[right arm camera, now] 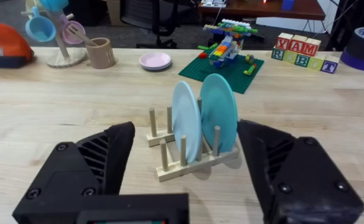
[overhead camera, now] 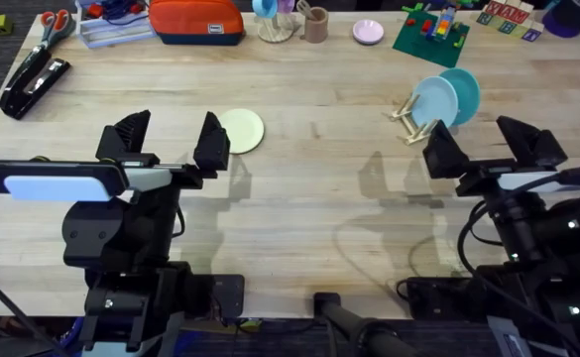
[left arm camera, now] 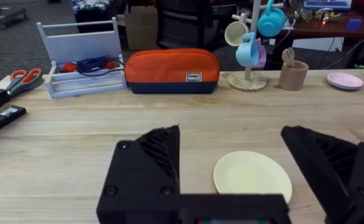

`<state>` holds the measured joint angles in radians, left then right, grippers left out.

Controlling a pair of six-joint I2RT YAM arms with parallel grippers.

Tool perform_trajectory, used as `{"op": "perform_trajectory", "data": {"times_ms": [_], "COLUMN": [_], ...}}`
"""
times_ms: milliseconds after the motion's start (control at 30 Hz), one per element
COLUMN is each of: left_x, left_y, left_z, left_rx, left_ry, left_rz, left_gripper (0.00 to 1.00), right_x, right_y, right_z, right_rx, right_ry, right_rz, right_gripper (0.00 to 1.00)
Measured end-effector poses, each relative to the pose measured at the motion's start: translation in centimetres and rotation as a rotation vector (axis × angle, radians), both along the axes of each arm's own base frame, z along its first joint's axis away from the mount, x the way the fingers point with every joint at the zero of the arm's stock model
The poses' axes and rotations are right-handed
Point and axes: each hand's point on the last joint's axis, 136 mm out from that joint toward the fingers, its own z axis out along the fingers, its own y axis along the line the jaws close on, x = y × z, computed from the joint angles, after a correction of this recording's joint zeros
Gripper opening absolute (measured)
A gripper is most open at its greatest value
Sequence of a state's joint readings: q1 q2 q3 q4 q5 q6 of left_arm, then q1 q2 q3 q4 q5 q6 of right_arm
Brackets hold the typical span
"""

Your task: Pick up the plates from the table one by one and place each into a slot on the dish rack.

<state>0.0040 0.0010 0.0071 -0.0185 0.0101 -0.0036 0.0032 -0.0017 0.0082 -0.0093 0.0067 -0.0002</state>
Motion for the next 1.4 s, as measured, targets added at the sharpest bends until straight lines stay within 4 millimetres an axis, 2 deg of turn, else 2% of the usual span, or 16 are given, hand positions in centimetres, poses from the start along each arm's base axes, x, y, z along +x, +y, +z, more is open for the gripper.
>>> {"op": "perform_trajectory", "data": {"times_ms": [800, 933, 1000, 1100, 1400], "left_x": [0.0, -0.3, -0.8, -2.1, -8.3], "left_y": [0.0, 0.0, 0.0, 0.0, 0.0], "left_z": [0.0, -0.1, 0.7, 3.0, 10.3], "left_rx": [0.000, 0.000, 0.000, 0.000, 0.003], "left_ry": [0.003, 0.046, 0.071, 0.094, 0.116], "left_rz": [0.000, 0.000, 0.000, 0.000, -0.001], "left_gripper": [0.993, 0.993, 0.993, 0.993, 0.993], "right_x": [-0.1, -0.5, -1.0, -2.0, -5.5], "right_y": [0.0, 0.1, 0.1, 0.1, 0.0], "right_z": [-0.3, -0.2, -0.4, 0.5, 5.8], "right_rx": [0.000, 0.000, 0.001, 0.000, -0.080], "right_ry": [0.019, 0.057, 0.105, 0.148, 0.157], "right_rz": [0.000, 0.003, 0.004, 0.004, 0.017], "right_gripper": [0.995, 0.995, 0.995, 0.995, 0.993]}}
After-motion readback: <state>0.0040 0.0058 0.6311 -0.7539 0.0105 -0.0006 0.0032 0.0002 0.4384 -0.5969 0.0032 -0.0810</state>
